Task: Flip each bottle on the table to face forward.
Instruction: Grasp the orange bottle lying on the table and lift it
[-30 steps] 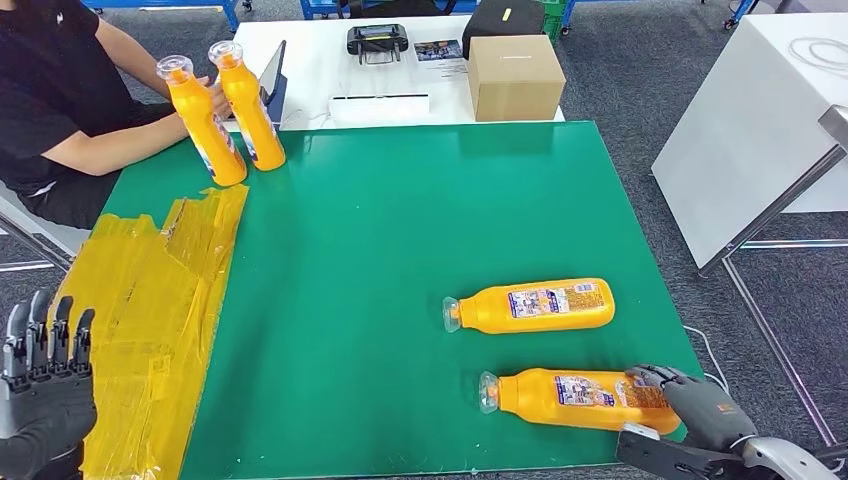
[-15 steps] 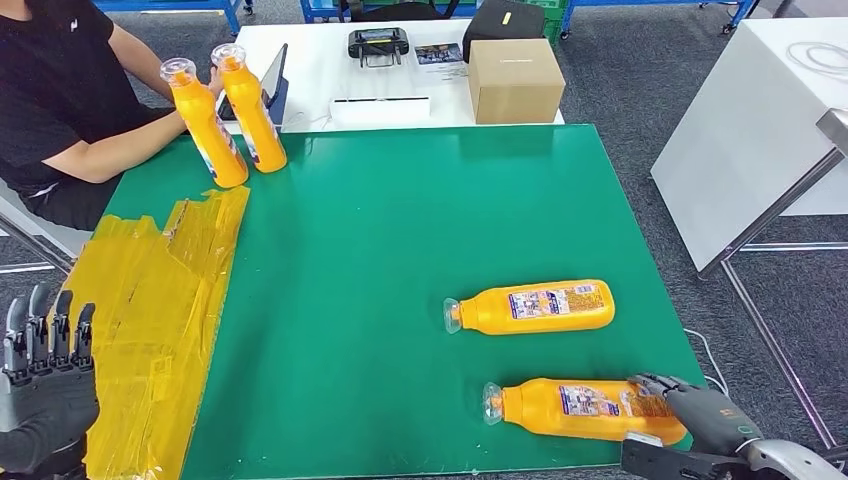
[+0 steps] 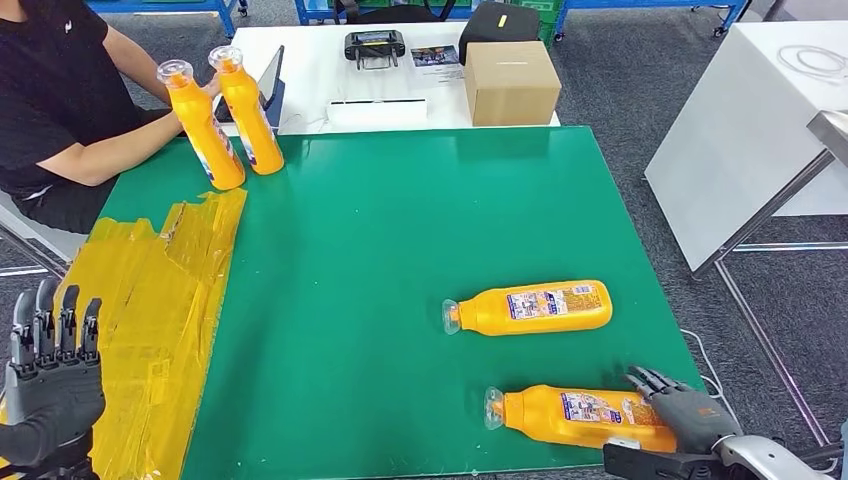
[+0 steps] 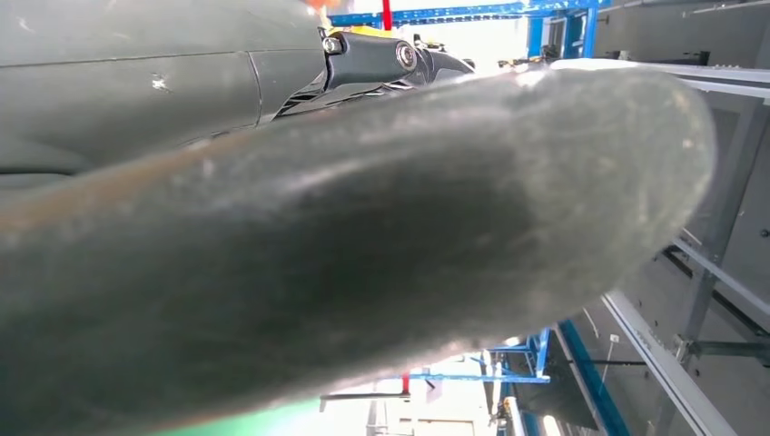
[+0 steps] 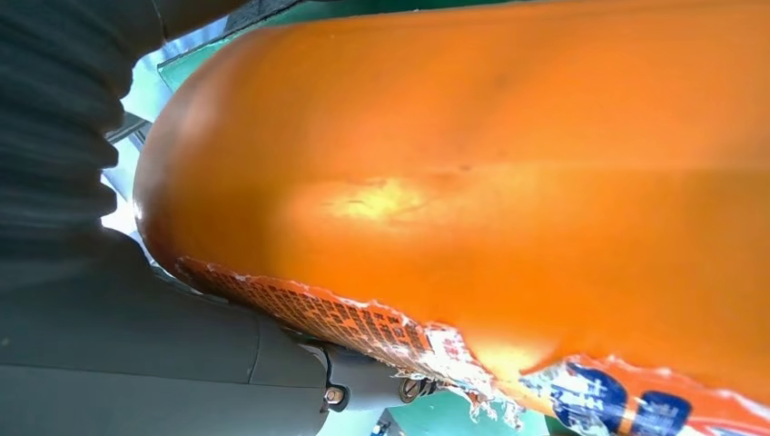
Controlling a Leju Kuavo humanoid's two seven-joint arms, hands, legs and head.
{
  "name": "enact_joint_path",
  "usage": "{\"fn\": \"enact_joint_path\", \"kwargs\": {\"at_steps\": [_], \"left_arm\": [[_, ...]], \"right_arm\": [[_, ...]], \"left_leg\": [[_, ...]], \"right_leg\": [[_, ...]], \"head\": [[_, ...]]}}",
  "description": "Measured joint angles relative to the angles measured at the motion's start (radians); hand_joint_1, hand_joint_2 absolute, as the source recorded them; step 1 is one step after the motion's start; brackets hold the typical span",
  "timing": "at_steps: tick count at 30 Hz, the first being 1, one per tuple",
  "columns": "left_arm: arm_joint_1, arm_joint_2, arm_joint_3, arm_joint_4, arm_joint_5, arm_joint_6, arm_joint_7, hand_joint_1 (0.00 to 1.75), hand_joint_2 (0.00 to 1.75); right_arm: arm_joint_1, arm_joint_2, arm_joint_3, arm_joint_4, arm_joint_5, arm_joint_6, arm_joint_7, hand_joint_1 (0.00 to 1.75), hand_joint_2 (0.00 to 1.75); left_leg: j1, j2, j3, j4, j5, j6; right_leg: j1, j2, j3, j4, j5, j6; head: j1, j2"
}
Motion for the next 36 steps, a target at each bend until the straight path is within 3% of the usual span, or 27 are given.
{"fn": "enact_joint_path", "kwargs": {"at_steps": [2,6,13,19,25,30,36], "left_arm": [[-0.002,0.0,0.0,0.001,0.0,0.0,-0.001,0.0,0.0],[-0.006,0.0,0.0,0.003,0.0,-0.002,-0.003,0.0,0.0],[-0.019,0.002,0.0,0.021,0.0,-0.005,-0.01,0.0,0.0],[-0.023,0.007,0.0,0.031,-0.002,-0.004,-0.014,0.0,0.0],[-0.024,0.018,0.0,0.035,0.003,-0.008,-0.015,0.0,0.0],[-0.021,0.023,0.0,0.035,0.014,-0.018,-0.015,0.0,0.0],[-0.021,0.023,0.0,0.035,0.018,-0.021,-0.012,0.0,0.0]], "right_arm": [[-0.008,0.0,0.01,0.006,-0.002,0.0,0.005,0.0,1.75],[-0.017,-0.005,0.025,0.013,-0.026,-0.001,0.015,1.75,1.75],[-0.006,-0.054,0.052,0.008,-0.148,-0.025,0.025,1.75,1.75],[0.0,-0.061,0.068,0.008,-0.196,-0.082,0.023,1.75,1.75],[0.024,-0.056,0.07,0.005,-0.3,-0.167,-0.062,1.75,1.75],[0.049,0.012,0.028,-0.011,-0.348,-0.206,-0.188,1.75,1.75],[0.055,0.093,-0.025,-0.016,-0.342,-0.193,-0.238,1.75,1.75]], "left_leg": [[0.0,0.001,0.002,0.0,0.0,0.001],[0.0,0.001,0.005,0.0,-0.001,0.002],[0.002,0.0,0.007,0.0,-0.002,0.003],[0.001,0.0,0.008,0.0,-0.003,0.005],[0.001,-0.001,0.005,0.0,-0.004,0.006],[0.002,0.0,0.003,0.0,-0.004,0.006],[0.002,-0.001,0.001,0.0,-0.004,0.006]], "right_leg": [[0.0,0.0,0.002,-0.001,0.0,0.0],[0.001,0.0,0.006,-0.004,0.0,0.0],[0.002,0.0,0.012,-0.008,-0.001,0.002],[0.002,0.0,0.014,-0.01,-0.001,0.004],[0.002,0.0,0.017,-0.01,-0.001,0.004],[0.003,0.0,0.02,-0.009,-0.001,0.004],[0.002,0.0,0.019,-0.009,-0.001,0.004]], "head": [[0.0,0.0],[0.0,0.0],[0.0,0.0],[0.0,0.0],[0.0,0.0],[0.0,0.0],[0.0,0.0]]}}
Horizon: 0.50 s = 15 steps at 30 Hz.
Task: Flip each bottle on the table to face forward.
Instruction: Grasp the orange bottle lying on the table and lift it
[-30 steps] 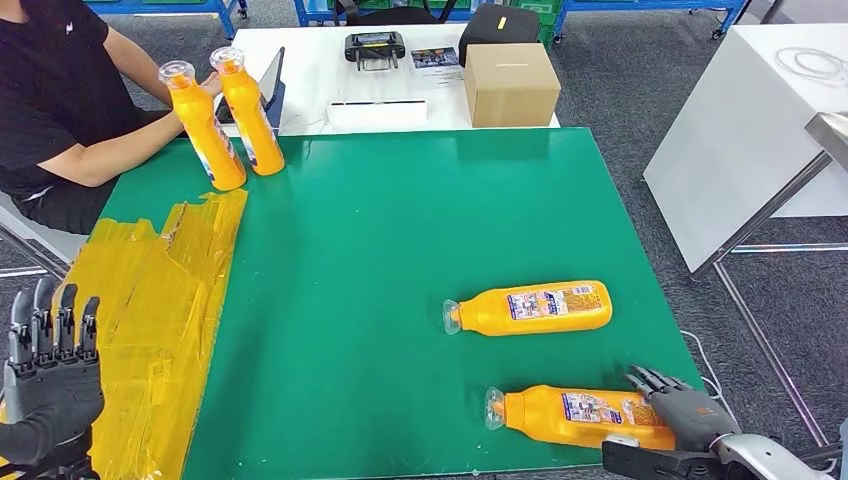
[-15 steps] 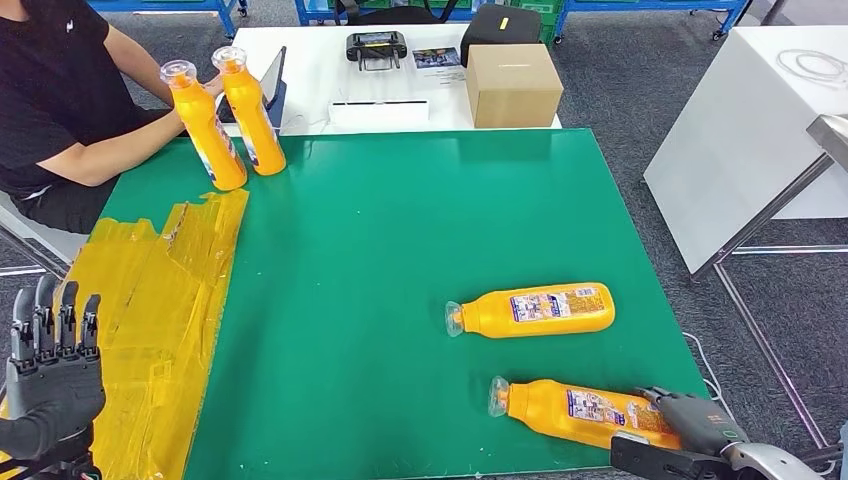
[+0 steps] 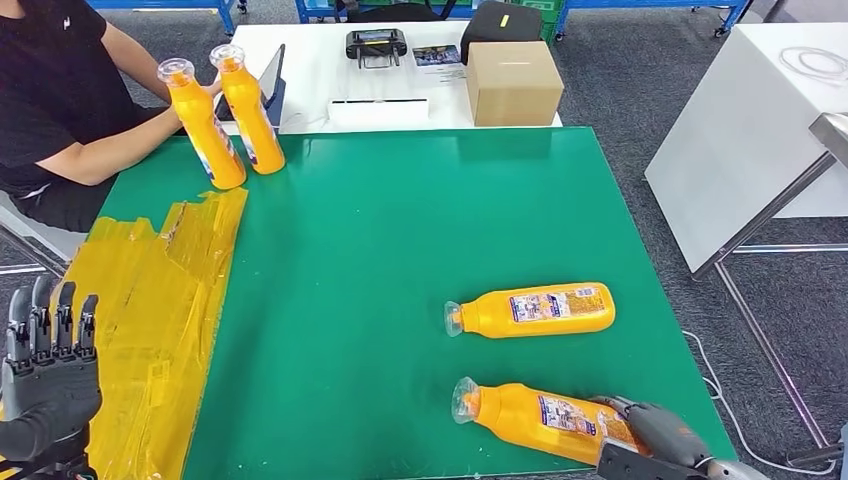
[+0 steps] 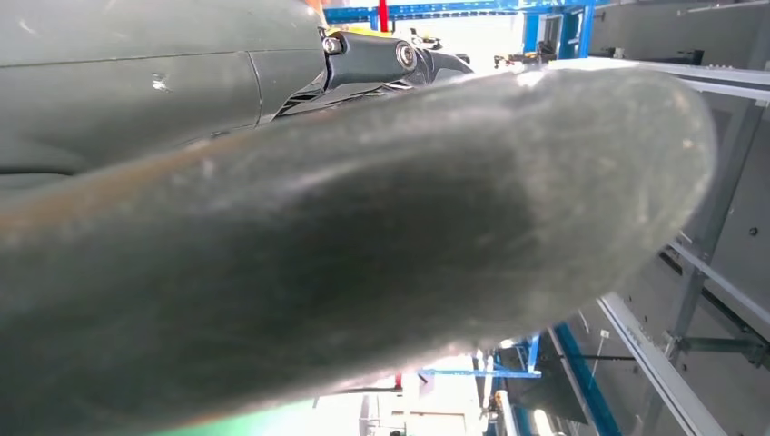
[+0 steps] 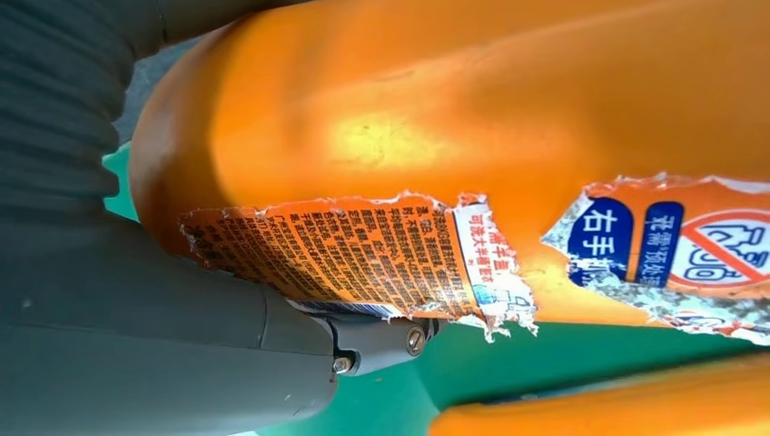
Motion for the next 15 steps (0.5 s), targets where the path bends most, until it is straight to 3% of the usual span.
{"fn": "enact_joint_path", "kwargs": {"at_steps": [2,6,10,15], "left_arm": [[0.002,0.0,0.0,-0.002,0.004,0.0,0.006,0.0,0.0],[0.007,-0.009,-0.014,-0.014,0.015,-0.002,0.037,0.0,0.0],[0.008,-0.035,-0.068,-0.029,0.019,0.019,0.063,0.0,1.75],[0.008,-0.06,-0.136,-0.037,0.042,0.049,0.103,0.0,1.75]], "right_arm": [[-0.003,0.048,-0.033,-0.006,-0.006,0.003,-0.079,1.75,1.75],[-0.068,0.204,-0.13,-0.04,-0.029,0.075,-0.223,1.75,1.75],[-0.176,0.346,-0.19,-0.054,-0.041,0.142,-0.263,1.75,1.75],[-0.276,0.464,-0.205,-0.041,-0.05,0.171,-0.281,1.75,1.75]], "left_leg": [[0.0,0.0,-0.001,0.0,0.0,0.0],[0.0,0.003,-0.002,0.0,0.0,0.0],[0.0,0.002,-0.001,0.0,0.001,0.0],[0.0,0.001,-0.004,0.0,0.001,0.0]], "right_leg": [[0.0,0.0,0.0,0.0,0.0,0.0],[0.0,0.002,-0.002,0.001,0.0,0.0],[0.0,0.001,-0.002,0.001,0.0,0.0],[0.0,0.001,-0.003,0.001,0.0,0.0]], "head": [[0.0,0.0],[0.0,0.0],[0.0,0.0],[0.0,0.0]]}}
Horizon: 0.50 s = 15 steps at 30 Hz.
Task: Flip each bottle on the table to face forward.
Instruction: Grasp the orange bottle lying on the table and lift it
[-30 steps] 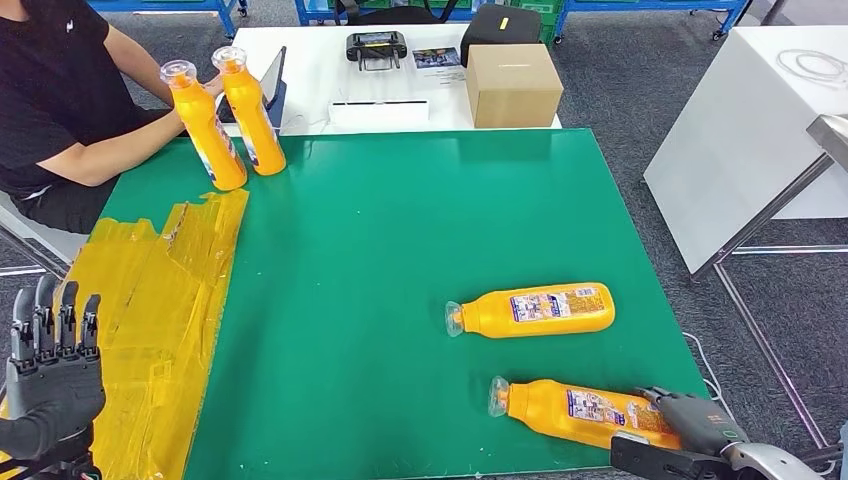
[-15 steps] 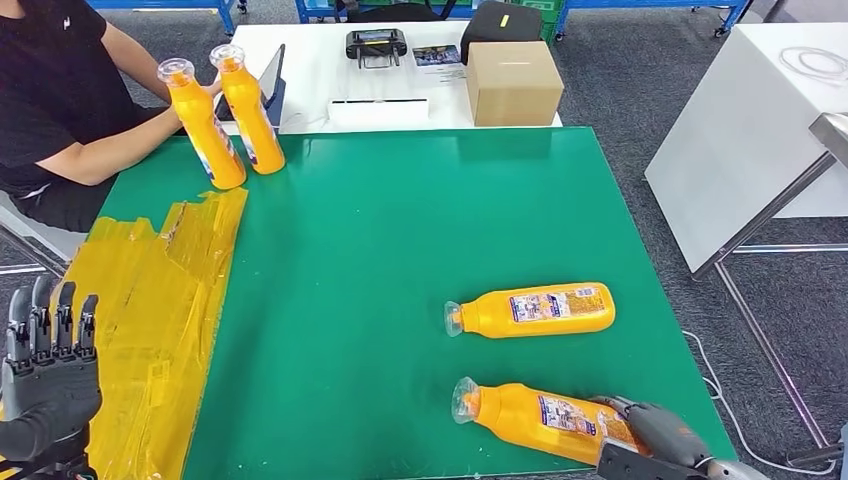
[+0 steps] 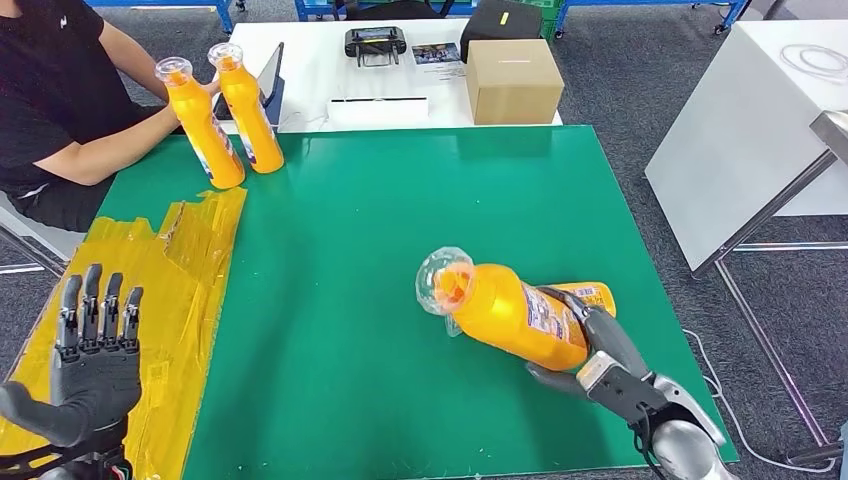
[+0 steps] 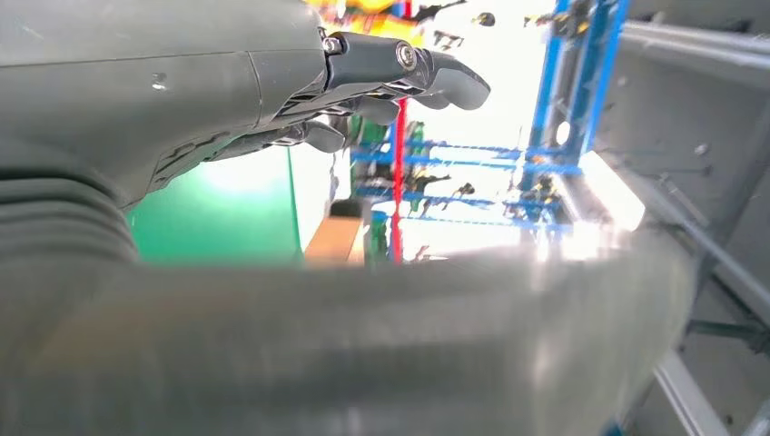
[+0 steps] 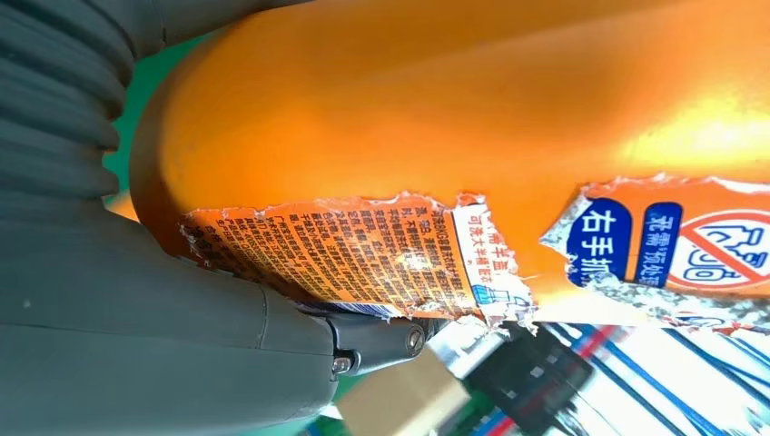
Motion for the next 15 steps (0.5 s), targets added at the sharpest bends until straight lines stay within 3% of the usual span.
{"fn": "enact_joint_path", "kwargs": {"at_steps": [6,15], "left_arm": [[-0.026,-0.049,-0.151,0.003,0.067,0.087,0.081,0.0,1.75],[-0.065,-0.07,-0.317,0.035,0.107,0.133,0.15,0.0,1.75]], "right_arm": [[-0.202,0.202,0.077,0.134,0.018,-0.056,0.033,1.75,1.75],[-0.395,0.429,0.251,0.396,0.049,-0.099,0.087,1.75,1.75]], "left_leg": [[0.0,0.0,0.0,0.0,0.001,-0.001],[0.0,0.0,-0.002,0.0,0.001,-0.002]], "right_leg": [[0.0,0.0,-0.001,0.001,0.0,0.0],[0.001,0.0,-0.002,0.002,0.0,0.0]], "head": [[0.0,0.0],[0.0,0.0]]}}
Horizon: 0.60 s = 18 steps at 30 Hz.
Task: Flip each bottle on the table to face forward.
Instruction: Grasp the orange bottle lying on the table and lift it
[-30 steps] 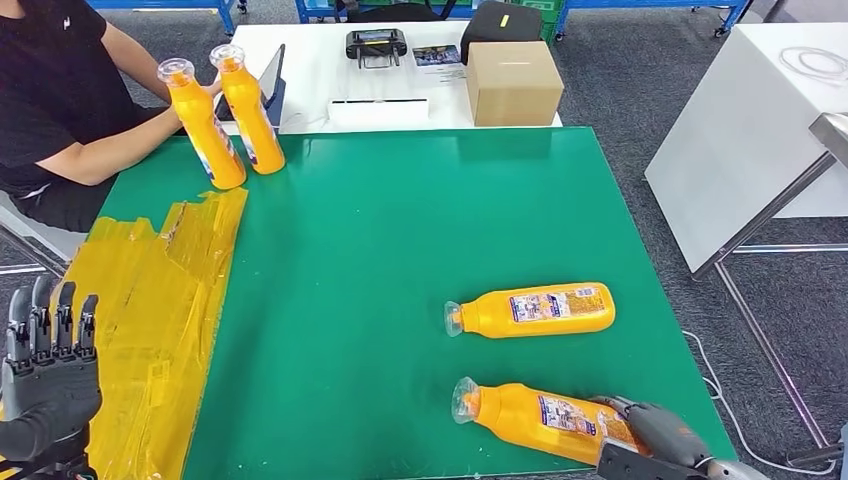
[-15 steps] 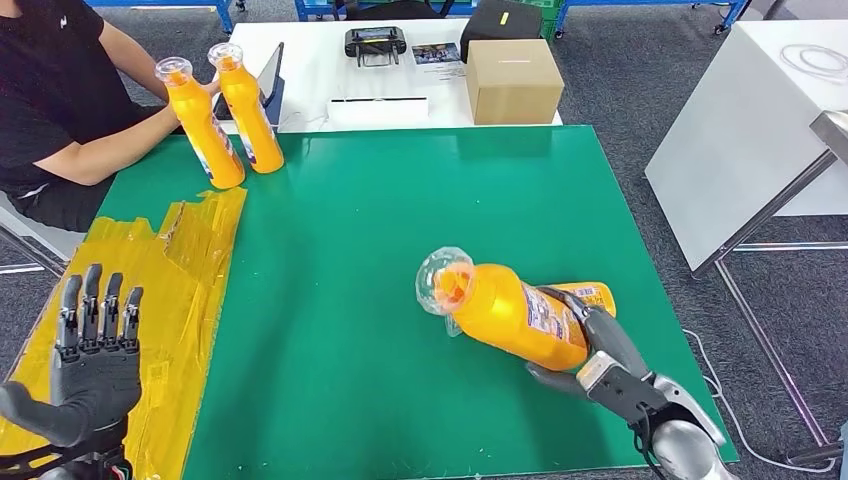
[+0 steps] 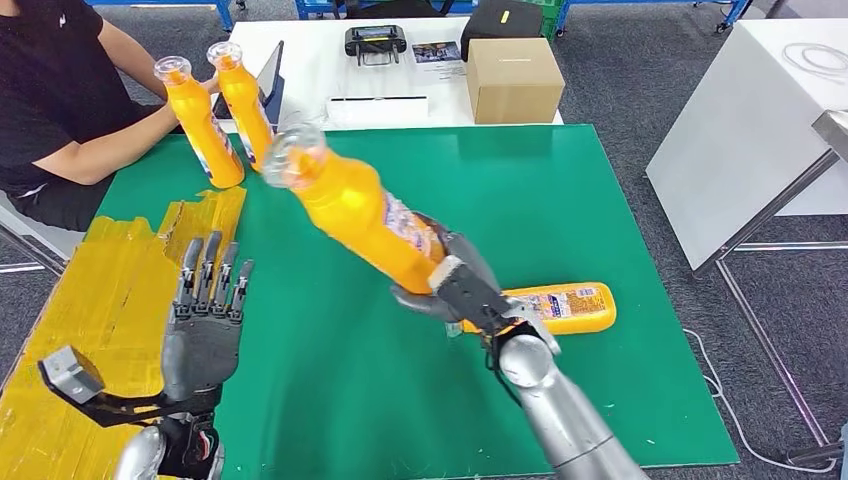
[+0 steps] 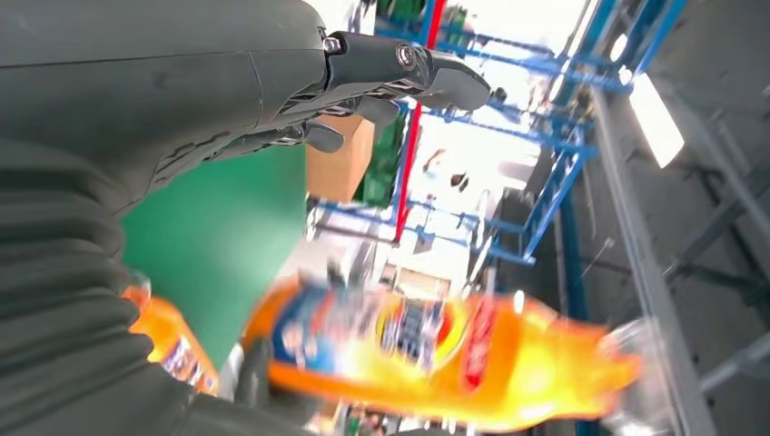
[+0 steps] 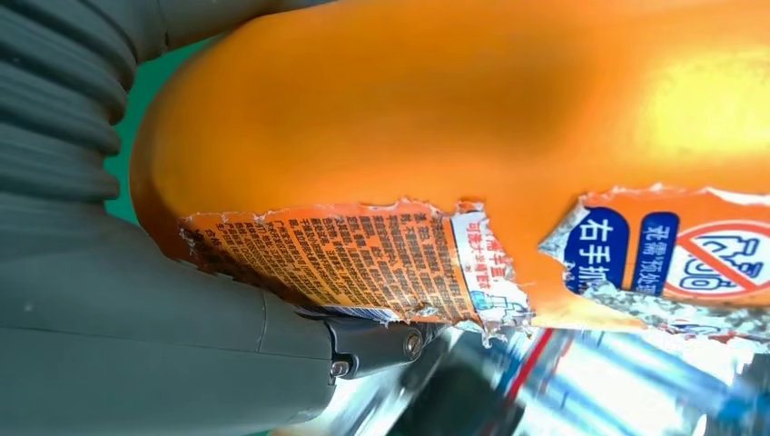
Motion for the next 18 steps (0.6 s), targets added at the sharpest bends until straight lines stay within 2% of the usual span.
{"fn": "enact_joint_path", "kwargs": {"at_steps": [4,8,13,18], "left_arm": [[-0.005,-0.002,-0.045,0.012,-0.005,0.015,0.002,0.0,1.75],[-0.009,-0.002,-0.066,0.017,-0.023,0.033,-0.004,0.0,1.75],[-0.015,-0.002,-0.075,0.019,-0.097,0.095,-0.041,0.0,1.75],[-0.013,-0.001,-0.076,0.017,-0.151,0.127,-0.071,0.0,1.75]], "right_arm": [[-0.034,0.079,0.089,0.097,0.012,-0.014,0.006,1.75,1.75],[-0.058,0.128,0.158,0.177,0.01,-0.021,0.012,1.75,1.75],[-0.064,0.163,0.232,0.252,0.015,-0.026,0.017,1.75,1.75],[-0.064,0.173,0.27,0.288,0.019,-0.029,0.019,1.75,1.75]], "left_leg": [[0.0,-0.001,-0.002,0.0,0.0,0.0],[0.001,-0.001,-0.002,0.0,0.0,0.0],[0.0,-0.001,-0.002,0.0,0.0,0.0],[0.0,-0.001,-0.002,0.0,0.0,0.0]], "right_leg": [[0.0,-0.001,-0.001,0.0,0.0,0.0],[0.0,-0.001,-0.002,0.0,0.0,0.0],[-0.001,-0.001,-0.002,0.0,0.0,0.0],[-0.001,-0.001,-0.002,0.0,0.0,0.0]], "head": [[0.0,0.0],[0.0,0.0],[0.0,0.0],[0.0,0.0]]}}
